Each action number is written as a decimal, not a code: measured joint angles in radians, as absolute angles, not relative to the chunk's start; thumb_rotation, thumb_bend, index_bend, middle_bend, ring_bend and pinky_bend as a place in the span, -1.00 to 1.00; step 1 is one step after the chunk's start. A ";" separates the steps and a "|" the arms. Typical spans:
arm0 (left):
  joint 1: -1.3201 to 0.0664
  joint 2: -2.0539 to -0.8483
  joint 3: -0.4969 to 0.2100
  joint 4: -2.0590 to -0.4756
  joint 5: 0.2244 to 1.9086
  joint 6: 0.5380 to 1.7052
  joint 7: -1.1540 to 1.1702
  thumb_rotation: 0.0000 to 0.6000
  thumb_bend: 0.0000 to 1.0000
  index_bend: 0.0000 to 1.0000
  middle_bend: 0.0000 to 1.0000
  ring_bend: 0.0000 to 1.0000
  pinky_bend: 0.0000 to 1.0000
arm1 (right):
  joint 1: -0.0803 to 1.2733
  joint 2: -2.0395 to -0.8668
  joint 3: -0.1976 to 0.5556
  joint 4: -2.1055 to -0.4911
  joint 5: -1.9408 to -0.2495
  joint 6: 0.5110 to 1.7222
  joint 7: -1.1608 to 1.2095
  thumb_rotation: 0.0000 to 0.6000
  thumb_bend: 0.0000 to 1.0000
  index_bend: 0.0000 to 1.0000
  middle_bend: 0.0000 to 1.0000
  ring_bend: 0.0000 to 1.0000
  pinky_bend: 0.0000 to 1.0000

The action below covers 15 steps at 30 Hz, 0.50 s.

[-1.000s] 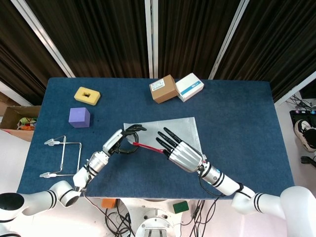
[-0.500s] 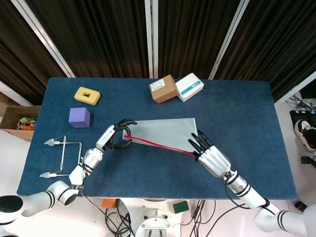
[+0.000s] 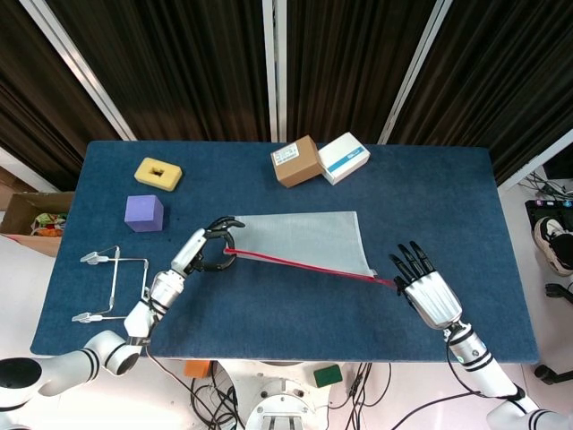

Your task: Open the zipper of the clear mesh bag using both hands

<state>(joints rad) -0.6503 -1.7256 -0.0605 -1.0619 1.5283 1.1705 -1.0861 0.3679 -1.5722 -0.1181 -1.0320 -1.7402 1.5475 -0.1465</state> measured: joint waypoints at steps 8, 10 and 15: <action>-0.647 -1.726 -0.058 -1.066 1.530 1.169 -0.947 1.00 -0.22 -0.34 -0.67 -0.84 -0.72 | 0.370 -1.555 -0.113 -1.078 -1.750 1.520 -0.147 1.00 -0.77 -0.91 -0.95 -1.00 -1.00; -0.644 -1.722 -0.056 -1.072 1.530 1.168 -0.878 1.00 -0.30 -0.47 -0.71 -0.85 -0.72 | 0.370 -1.543 -0.111 -1.108 -1.749 1.512 -0.152 1.00 -0.88 -0.99 -0.99 -1.00 -1.00; -0.633 -1.702 -0.054 -1.108 1.523 1.174 -0.676 1.00 -0.45 -0.59 -0.74 -0.86 -0.73 | 0.368 -1.500 -0.105 -1.216 -1.728 1.469 -0.180 1.00 -0.98 -1.00 -1.00 -1.00 -1.00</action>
<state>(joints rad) -0.6325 -1.7022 -0.0541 -1.1075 1.5230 1.1736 -0.6755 0.3682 -1.5001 -0.1050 -1.2158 -1.7277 1.4691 -0.1798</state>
